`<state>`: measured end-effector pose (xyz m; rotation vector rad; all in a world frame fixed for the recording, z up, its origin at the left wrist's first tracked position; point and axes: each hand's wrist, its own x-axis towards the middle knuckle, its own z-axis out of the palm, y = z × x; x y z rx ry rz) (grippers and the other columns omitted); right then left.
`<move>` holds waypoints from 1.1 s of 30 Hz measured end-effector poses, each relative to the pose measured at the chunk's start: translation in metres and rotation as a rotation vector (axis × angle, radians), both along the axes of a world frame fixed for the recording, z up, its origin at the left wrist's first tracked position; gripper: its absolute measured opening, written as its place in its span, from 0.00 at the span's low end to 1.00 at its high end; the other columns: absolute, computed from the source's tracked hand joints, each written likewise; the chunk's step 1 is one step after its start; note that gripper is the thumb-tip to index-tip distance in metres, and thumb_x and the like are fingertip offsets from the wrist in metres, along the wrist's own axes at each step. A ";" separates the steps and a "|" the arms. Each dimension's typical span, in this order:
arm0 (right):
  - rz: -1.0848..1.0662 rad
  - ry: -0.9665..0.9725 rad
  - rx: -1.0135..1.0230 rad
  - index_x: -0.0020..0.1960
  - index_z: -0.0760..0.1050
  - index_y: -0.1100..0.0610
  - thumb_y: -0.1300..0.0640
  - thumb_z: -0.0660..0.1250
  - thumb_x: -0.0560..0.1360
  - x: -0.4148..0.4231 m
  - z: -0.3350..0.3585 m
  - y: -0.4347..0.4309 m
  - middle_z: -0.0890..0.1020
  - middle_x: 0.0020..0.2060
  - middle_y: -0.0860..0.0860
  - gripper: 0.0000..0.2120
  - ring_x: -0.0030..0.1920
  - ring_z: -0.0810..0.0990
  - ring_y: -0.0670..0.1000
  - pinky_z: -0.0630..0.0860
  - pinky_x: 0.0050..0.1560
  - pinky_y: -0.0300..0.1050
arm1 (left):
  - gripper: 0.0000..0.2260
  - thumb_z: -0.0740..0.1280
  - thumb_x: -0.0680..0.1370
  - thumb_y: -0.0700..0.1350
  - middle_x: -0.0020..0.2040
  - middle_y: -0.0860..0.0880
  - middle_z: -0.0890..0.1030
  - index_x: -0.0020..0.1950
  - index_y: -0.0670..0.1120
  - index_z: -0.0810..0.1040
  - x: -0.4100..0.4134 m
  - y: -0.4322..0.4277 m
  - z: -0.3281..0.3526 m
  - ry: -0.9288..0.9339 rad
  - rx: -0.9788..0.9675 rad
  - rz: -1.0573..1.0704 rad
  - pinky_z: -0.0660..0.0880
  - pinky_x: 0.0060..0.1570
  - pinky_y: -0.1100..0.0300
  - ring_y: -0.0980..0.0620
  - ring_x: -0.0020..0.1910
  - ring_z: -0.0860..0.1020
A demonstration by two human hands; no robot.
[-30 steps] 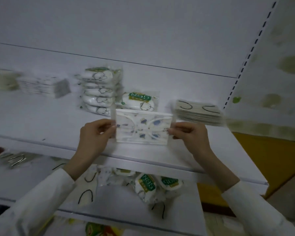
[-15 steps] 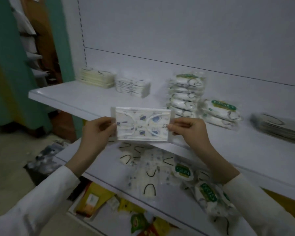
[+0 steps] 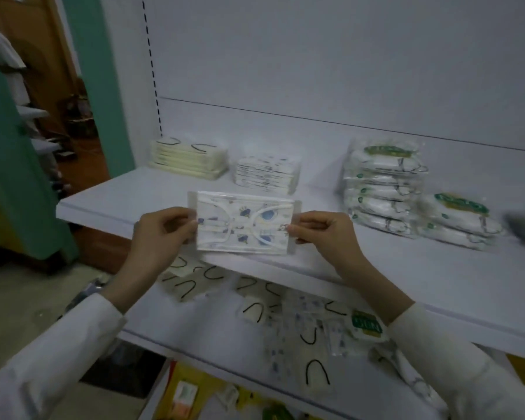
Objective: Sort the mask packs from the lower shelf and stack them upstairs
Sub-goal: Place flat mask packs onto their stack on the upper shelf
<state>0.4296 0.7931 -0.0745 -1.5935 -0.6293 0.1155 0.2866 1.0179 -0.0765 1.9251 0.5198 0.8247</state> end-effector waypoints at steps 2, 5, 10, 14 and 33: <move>-0.018 0.002 0.009 0.40 0.82 0.57 0.68 0.75 0.67 0.021 0.004 0.012 0.85 0.34 0.51 0.08 0.37 0.84 0.50 0.81 0.38 0.40 | 0.08 0.70 0.74 0.38 0.40 0.54 0.80 0.53 0.45 0.81 0.024 0.013 0.008 -0.036 -0.021 -0.023 0.74 0.35 0.76 0.59 0.40 0.79; -0.075 0.013 0.028 0.42 0.82 0.60 0.68 0.75 0.67 0.052 0.013 0.028 0.85 0.33 0.52 0.07 0.35 0.84 0.49 0.80 0.37 0.39 | 0.10 0.69 0.74 0.35 0.40 0.53 0.80 0.53 0.44 0.80 0.061 0.029 0.022 -0.084 -0.047 -0.078 0.76 0.36 0.74 0.63 0.34 0.80; -0.203 0.023 0.023 0.47 0.81 0.64 0.67 0.75 0.68 0.101 0.034 0.052 0.84 0.36 0.51 0.09 0.37 0.83 0.47 0.81 0.40 0.39 | 0.09 0.71 0.73 0.34 0.40 0.49 0.81 0.53 0.39 0.81 0.131 0.059 0.046 -0.101 -0.076 -0.138 0.81 0.42 0.61 0.56 0.38 0.81; -0.325 0.058 0.046 0.49 0.81 0.63 0.65 0.75 0.68 0.147 0.055 0.072 0.83 0.37 0.52 0.10 0.38 0.81 0.49 0.82 0.44 0.42 | 0.06 0.73 0.71 0.37 0.37 0.51 0.82 0.45 0.46 0.81 0.197 0.083 0.074 -0.103 0.022 -0.216 0.81 0.48 0.51 0.49 0.39 0.82; -0.595 0.156 -0.319 0.33 0.78 0.55 0.63 0.75 0.67 0.223 0.044 0.118 0.80 0.30 0.51 0.08 0.32 0.78 0.48 0.75 0.31 0.37 | 0.06 0.69 0.75 0.39 0.48 0.40 0.82 0.48 0.37 0.82 0.315 0.124 0.054 0.291 0.376 -0.316 0.70 0.49 0.62 0.46 0.48 0.78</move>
